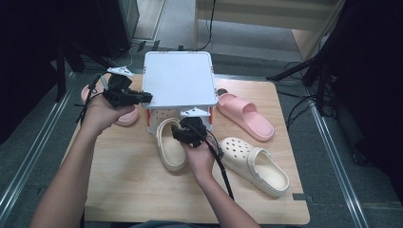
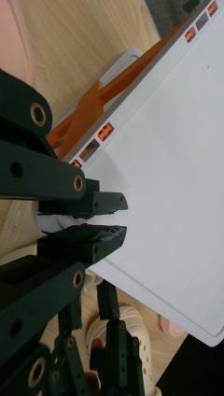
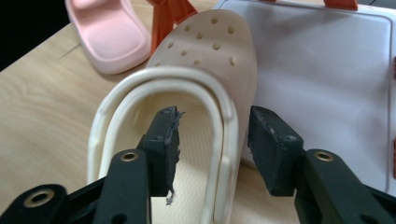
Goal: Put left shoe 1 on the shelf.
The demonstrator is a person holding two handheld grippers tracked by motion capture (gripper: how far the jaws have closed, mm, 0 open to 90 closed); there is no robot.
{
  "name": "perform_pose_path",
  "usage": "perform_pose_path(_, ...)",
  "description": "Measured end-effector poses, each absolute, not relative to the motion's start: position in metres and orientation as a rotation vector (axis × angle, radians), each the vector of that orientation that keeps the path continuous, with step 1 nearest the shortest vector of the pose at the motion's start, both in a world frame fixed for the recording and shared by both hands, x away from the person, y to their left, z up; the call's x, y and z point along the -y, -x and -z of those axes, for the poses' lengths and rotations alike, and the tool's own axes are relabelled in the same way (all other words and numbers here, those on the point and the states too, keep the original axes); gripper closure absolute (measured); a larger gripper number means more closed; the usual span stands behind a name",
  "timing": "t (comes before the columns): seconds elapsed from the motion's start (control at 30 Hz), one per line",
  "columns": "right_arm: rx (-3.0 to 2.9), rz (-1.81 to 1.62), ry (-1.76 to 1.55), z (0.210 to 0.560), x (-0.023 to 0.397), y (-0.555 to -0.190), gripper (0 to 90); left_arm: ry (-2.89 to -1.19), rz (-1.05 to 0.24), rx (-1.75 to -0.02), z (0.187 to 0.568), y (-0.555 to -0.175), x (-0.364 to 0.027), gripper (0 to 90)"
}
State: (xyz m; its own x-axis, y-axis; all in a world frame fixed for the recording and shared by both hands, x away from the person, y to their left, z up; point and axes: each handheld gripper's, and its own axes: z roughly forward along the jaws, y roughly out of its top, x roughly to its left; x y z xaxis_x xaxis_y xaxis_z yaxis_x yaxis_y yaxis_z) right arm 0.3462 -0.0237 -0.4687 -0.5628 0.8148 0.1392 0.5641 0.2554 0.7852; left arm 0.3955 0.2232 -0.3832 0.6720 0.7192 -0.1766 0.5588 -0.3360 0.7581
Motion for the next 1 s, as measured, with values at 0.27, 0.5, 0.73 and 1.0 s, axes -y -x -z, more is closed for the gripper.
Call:
perform_pose_path(0.27, -2.300, -1.280, -1.221, 0.464, 0.041, -0.320, 56.6, -2.030, -0.239, -0.987, 0.384, -0.395, -0.223, 81.9)
perform_pose_path(0.5, -2.379, -1.327, -1.134, 0.467, 0.052, -0.293, 72.1, -2.036, -0.247, -0.987, 0.383, -0.395, -0.223, 81.8)
perform_pose_path(0.73, -2.416, -1.347, -1.089, 0.476, 0.063, -0.266, 86.3, -2.035, -0.250, -0.993, 0.383, -0.394, -0.222, 81.7)
perform_pose_path(1.0, -2.533, -1.290, -1.075, 0.502, 0.068, -0.237, 89.1, -2.030, -0.255, -0.992, 0.384, -0.394, -0.222, 81.9)
